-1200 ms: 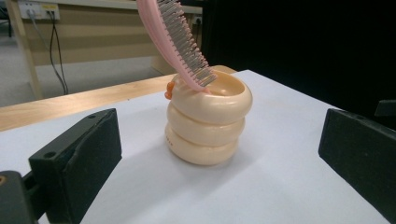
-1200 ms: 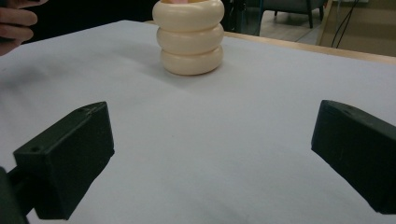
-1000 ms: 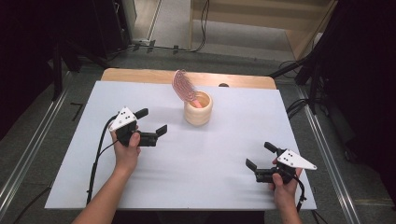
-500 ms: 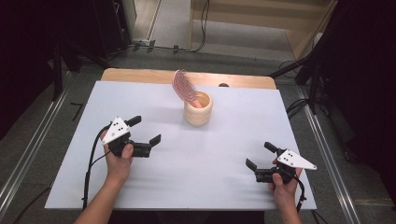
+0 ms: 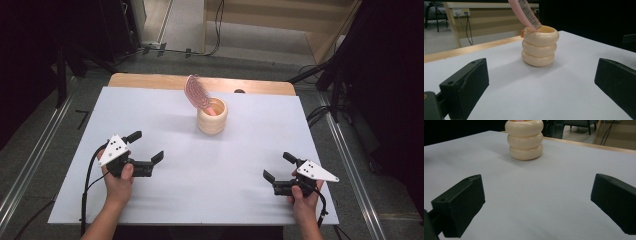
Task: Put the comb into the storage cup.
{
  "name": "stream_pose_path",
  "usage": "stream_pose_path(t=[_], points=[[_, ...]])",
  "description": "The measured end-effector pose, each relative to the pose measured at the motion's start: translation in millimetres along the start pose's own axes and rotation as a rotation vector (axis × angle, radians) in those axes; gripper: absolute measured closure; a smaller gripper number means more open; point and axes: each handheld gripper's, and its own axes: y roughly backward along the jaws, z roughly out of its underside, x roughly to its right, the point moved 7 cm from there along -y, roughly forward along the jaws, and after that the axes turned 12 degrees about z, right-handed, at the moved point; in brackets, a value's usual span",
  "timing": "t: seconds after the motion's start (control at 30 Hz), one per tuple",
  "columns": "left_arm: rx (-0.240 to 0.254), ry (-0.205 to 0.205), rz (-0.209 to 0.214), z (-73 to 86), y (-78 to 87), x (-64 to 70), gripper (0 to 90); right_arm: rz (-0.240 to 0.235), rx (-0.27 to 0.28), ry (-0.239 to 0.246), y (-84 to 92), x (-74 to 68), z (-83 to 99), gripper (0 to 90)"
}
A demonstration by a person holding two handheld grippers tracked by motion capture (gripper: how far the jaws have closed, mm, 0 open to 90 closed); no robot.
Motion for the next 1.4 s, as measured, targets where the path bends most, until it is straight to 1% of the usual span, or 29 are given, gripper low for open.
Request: stream_pose_path(t=[0.03, 0.07, 0.27, 0.3, 0.37, 0.4, 0.53, 0.7, 0.73, 0.8, 0.83, 0.87, 0.9, 0.93, 0.97, 1.0, 1.17, 1.4], points=[[0.000, 0.000, 0.000, 0.0, 0.0, 0.0, 0.0, 0.000, 0.000, 0.000, 0.0, 0.0, 0.0, 0.0], [-0.002, 0.003, -0.006, 3.0, 4.2, 0.3, 0.0, 0.000, 0.000, 0.000, 0.0, 0.0, 0.0, 0.0], [-0.007, 0.007, -0.026, 10.6, 16.1, -0.8, 0.0, 0.003, -0.001, 0.000, -0.1, -0.1, 0.1, 0.0], [-0.007, 0.012, -0.030, 12.1, 17.4, -1.2, 0.0, 0.003, -0.001, 0.000, -0.2, -0.1, 0.1, 0.0], [-0.013, 0.011, -0.034, 13.7, 18.6, -1.6, 0.0, 0.002, 0.000, 0.001, -0.3, -0.1, 0.0, 0.0], [-0.013, 0.008, -0.043, 16.1, 21.0, -1.6, 0.0, 0.004, -0.001, 0.001, -0.2, 0.0, 0.0, 0.0], [-0.012, 0.011, -0.049, 19.3, 24.8, -1.8, 0.0, 0.005, -0.002, -0.001, -0.1, 0.0, 0.1, 0.0], [-0.015, 0.015, -0.067, 24.1, 34.9, -3.8, 0.0, 0.007, -0.001, 0.000, -0.1, 0.5, 0.1, 0.0], [-0.015, 0.015, -0.067, 24.1, 34.9, -3.8, 0.0, 0.008, -0.001, 0.000, -0.1, 0.6, 0.1, 0.0], [-0.012, 0.023, -0.077, 26.2, 40.5, -4.8, 0.0, 0.010, -0.002, -0.002, 0.0, 0.7, 0.2, 0.0], [-0.012, 0.023, -0.077, 26.2, 40.5, -4.8, 0.0, 0.011, -0.002, -0.002, -0.1, 0.8, 0.2, 0.0], [-0.006, 0.037, -0.077, 27.5, 44.1, -5.1, 0.0, 0.012, -0.002, -0.002, -0.2, 0.8, 0.2, 0.0], [-0.006, 0.037, -0.077, 27.5, 44.1, -5.1, 0.0, 0.012, -0.002, -0.002, -0.2, 0.8, 0.2, 0.0], [-0.005, 0.042, -0.078, 29.0, 47.8, -5.6, 0.0, 0.012, -0.001, -0.001, -0.3, 0.8, 0.1, 0.0], [-0.005, 0.042, -0.078, 29.0, 47.8, -5.6, 0.0, 0.012, -0.001, -0.001, -0.3, 0.8, 0.1, 0.0], [-0.018, 0.038, -0.087, 31.9, 51.7, -6.6, 0.0, 0.013, -0.002, -0.002, -0.1, 0.9, 0.2, 0.0], [-0.016, 0.055, -0.107, 38.1, 63.6, -9.5, 0.0, 0.013, -0.002, -0.003, -0.3, 1.0, 0.2, 0.0], [-0.030, 0.055, -0.129, 43.7, 76.8, -14.2, 0.0, 0.016, -0.003, -0.002, -0.3, 1.1, 0.3, 0.0]])
